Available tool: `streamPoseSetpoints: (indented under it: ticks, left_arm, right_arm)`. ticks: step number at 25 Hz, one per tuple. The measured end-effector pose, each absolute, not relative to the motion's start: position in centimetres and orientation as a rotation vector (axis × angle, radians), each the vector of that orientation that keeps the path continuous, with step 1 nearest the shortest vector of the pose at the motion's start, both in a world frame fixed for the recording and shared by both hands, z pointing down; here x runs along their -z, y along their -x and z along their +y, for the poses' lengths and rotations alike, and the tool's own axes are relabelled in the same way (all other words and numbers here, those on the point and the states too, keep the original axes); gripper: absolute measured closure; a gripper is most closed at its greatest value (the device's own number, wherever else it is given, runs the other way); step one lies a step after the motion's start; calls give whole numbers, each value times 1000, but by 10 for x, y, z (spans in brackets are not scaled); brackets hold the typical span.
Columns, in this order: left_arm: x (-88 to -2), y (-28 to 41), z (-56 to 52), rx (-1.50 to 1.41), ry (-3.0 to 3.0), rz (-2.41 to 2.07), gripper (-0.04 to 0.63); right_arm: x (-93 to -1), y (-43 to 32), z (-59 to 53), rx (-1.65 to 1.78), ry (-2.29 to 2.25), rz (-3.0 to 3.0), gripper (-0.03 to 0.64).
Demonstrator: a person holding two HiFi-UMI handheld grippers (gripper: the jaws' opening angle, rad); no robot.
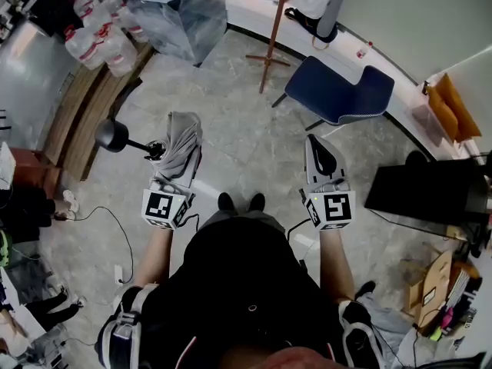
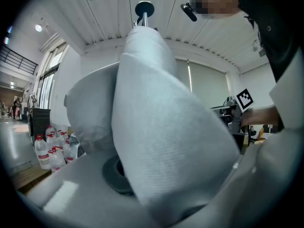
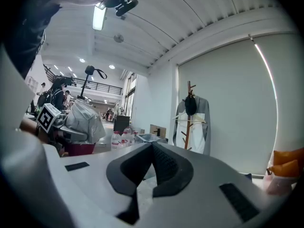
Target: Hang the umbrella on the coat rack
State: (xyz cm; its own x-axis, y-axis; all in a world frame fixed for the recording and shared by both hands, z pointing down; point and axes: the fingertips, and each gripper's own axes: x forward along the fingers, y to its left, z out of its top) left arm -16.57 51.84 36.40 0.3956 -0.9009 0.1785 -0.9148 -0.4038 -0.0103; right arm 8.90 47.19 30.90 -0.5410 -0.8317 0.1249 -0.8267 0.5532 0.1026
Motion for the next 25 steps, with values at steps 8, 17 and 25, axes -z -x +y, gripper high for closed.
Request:
streamPoseSetpoints:
  ticks: [8,17,25]
  left_arm:
    - [-370,183,502,-258,-2607,-1560,502]
    - [-375,195,451,-279,-2678,-1482,502]
    - [-378,172,359,-266,-2661,-1522,502]
  right_arm:
    - [-304,-65,462,61,-1461,-2625,615]
    - [-306,-44,424,126,-1451,-2608,615]
    - [-315,-56,325,119,-1448,-2662,615]
